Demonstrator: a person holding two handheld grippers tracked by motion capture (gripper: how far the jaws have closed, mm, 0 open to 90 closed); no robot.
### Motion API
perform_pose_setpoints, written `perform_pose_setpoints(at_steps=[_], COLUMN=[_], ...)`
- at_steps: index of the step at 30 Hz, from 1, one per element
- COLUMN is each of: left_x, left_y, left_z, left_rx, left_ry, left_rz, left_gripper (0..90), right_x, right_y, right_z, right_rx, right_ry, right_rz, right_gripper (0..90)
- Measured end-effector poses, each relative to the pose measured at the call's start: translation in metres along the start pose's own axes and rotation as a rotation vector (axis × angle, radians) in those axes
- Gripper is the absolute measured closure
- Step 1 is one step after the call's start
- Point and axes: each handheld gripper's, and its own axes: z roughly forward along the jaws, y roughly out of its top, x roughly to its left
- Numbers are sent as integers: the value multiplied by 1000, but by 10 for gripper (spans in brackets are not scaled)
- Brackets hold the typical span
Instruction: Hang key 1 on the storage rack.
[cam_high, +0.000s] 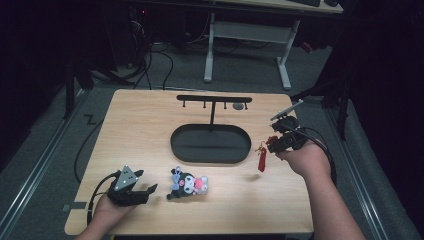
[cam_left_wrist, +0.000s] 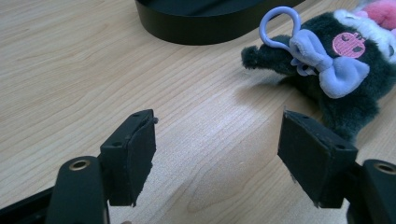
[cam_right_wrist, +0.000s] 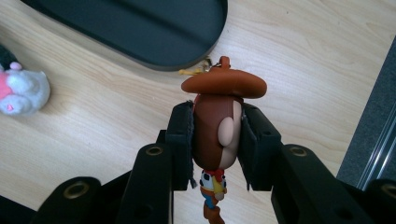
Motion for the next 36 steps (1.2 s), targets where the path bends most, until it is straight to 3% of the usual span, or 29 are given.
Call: perform_pose_setpoints(at_steps=[15,36], left_x=[0,1], left_y=[-1,-2], left_z=[1,2], left_rx=[12,21], left_ry=[-14,-20], left_rz=[-1,3], left_gripper=[282,283], right_x=[7,5], right_y=[32,65], right_z=[-4,-5], right_rx=[-36,0], right_ry=[-7,16], right_rz=[-2,-2], right_gripper=[681,681])
